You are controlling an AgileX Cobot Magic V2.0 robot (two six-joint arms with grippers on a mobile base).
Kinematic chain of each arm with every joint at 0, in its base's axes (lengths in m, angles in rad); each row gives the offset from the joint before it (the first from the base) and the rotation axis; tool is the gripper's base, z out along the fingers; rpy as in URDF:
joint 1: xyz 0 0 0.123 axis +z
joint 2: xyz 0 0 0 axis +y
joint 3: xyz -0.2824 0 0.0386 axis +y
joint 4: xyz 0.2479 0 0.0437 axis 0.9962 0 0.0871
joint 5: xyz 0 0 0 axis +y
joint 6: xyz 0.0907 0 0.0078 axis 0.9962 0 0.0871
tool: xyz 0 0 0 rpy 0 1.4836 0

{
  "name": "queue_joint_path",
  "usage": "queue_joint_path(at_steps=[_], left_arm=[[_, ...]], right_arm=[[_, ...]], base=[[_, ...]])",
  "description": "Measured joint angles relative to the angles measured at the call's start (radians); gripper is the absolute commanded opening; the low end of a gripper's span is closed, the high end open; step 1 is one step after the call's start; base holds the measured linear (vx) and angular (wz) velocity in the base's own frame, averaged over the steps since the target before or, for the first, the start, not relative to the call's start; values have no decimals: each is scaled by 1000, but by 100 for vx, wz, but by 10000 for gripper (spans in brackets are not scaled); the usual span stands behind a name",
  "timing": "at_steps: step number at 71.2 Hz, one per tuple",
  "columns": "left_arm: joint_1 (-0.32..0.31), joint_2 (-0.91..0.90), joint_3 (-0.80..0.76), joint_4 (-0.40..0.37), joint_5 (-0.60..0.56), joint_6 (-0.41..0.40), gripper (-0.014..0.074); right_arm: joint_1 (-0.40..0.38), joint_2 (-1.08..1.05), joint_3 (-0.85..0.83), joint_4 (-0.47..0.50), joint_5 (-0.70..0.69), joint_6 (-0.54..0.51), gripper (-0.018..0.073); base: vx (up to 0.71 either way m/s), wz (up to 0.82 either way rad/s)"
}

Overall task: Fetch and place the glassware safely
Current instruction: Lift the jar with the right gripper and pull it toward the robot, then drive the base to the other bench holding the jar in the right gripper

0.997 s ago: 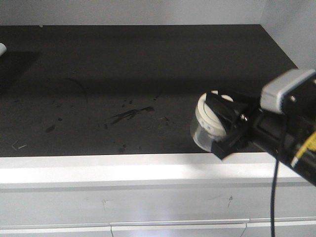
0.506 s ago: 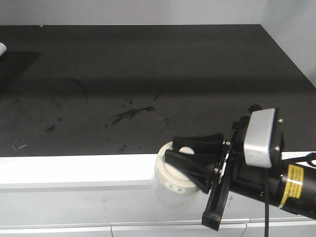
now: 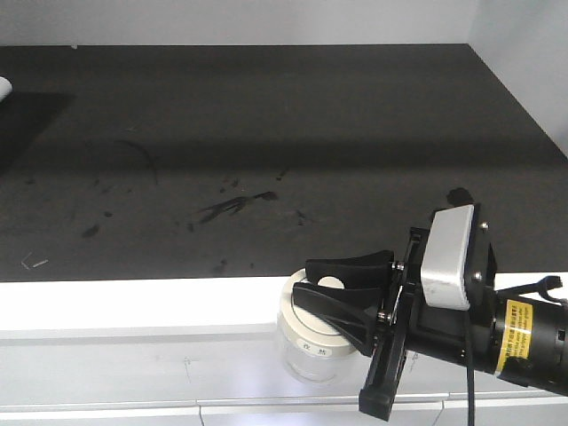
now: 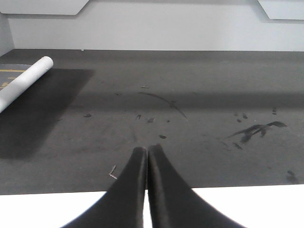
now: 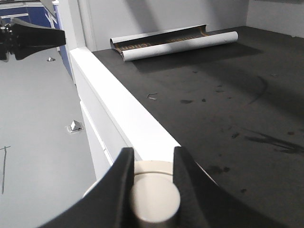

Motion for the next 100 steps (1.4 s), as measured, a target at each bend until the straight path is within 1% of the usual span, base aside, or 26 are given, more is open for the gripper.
queue_joint_path(at_steps=[23, 40, 72, 100], left_arm=[[0, 0, 0, 0, 0, 0, -7], [0, 0, 0, 0, 0, 0, -7], [0, 0, 0, 0, 0, 0, -7], [0, 0, 0, 0, 0, 0, -7]], right_arm=[[0, 0, 0, -4, 1, -2, -1], [0, 0, 0, -5, 3, -2, -1], [0, 0, 0, -5, 3, -2, -1], [0, 0, 0, -5, 3, -2, -1]], base=[[-1, 3], [-5, 27], [-7, 48], [-8, 70]])
